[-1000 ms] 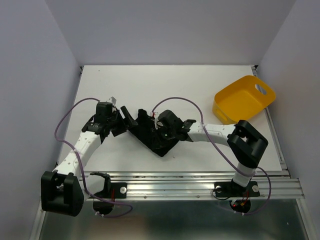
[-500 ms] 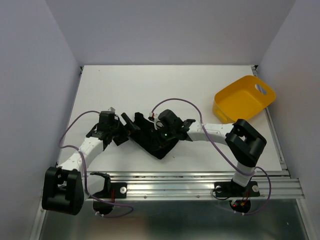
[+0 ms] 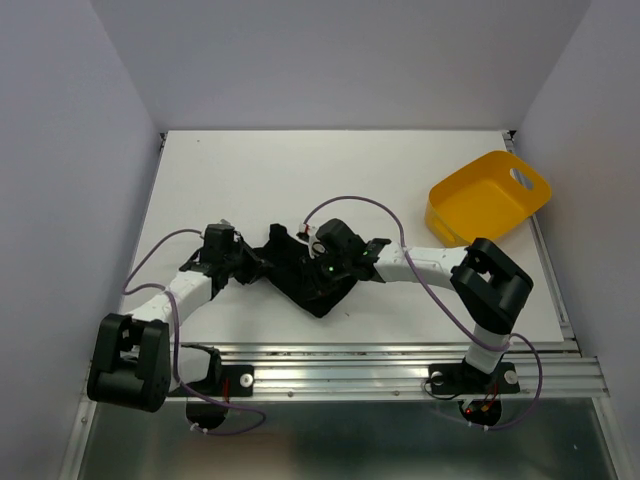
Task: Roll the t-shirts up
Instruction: Roll the T-shirt to the center of the board.
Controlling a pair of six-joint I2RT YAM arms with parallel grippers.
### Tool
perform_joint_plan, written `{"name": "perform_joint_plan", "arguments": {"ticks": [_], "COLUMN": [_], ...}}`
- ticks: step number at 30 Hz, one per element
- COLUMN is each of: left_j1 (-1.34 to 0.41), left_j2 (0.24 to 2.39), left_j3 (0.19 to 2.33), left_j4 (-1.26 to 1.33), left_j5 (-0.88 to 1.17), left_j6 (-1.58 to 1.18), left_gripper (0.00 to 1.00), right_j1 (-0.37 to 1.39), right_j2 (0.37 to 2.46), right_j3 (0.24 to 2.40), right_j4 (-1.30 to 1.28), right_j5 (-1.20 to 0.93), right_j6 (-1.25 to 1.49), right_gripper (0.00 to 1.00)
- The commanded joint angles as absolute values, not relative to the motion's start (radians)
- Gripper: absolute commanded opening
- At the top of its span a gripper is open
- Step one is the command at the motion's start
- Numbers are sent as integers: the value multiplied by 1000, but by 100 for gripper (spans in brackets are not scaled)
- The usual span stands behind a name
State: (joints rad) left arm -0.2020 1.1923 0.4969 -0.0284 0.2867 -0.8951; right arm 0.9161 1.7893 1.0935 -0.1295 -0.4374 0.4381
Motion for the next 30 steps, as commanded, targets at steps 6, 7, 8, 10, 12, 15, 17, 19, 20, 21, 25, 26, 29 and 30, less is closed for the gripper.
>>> {"name": "perform_joint_plan", "arguments": {"ticks": [6, 7, 8, 10, 12, 15, 17, 19, 20, 21, 25, 26, 29, 30], "left_j1": [-209, -209, -209, -209, -209, -209, -209, -209, -209, -209, -209, -209, -209, -209], "left_j2": [1241, 1246, 1250, 1252, 1253, 1249, 1246, 1239, 1238, 1238, 1246, 1247, 1253, 1253], "left_j3": [544, 549, 555, 574, 587, 601, 604, 607, 609, 611, 614, 614, 614, 614], "left_j4": [-11, -35, -49, -102, -129, -170, -179, -184, -184, -184, -189, -189, -189, -189], "left_j5": [291, 290, 287, 264, 253, 242, 238, 235, 235, 233, 230, 230, 232, 232], "left_j6": [-874, -874, -874, -879, -879, -877, -877, -877, -877, -877, -874, -873, -871, -870], "left_gripper": [0, 0, 0, 0, 0, 0, 0, 0, 0, 0, 0, 0, 0, 0], "right_j1": [917, 917, 917, 946, 997, 1083, 1130, 1201, 1222, 1241, 1304, 1313, 1325, 1325], "right_j2": [1714, 1701, 1674, 1639, 1623, 1609, 1612, 1632, 1643, 1655, 1723, 1747, 1781, 1787], "right_j3": [1083, 1083, 1085, 1106, 1127, 1163, 1184, 1206, 1210, 1215, 1223, 1223, 1218, 1213], "right_j4": [-90, -97, -116, -171, -212, -271, -299, -322, -330, -333, -339, -337, -327, -319], "right_j5": [-313, -273, -252, -137, -59, 119, 234, 347, 380, 412, 540, 552, 565, 565], "right_j6": [434, 420, 410, 361, 328, 267, 218, 161, 143, 129, 66, 58, 54, 54], "right_gripper": [21, 27, 37, 56, 68, 80, 82, 85, 88, 90, 92, 91, 91, 91]}}
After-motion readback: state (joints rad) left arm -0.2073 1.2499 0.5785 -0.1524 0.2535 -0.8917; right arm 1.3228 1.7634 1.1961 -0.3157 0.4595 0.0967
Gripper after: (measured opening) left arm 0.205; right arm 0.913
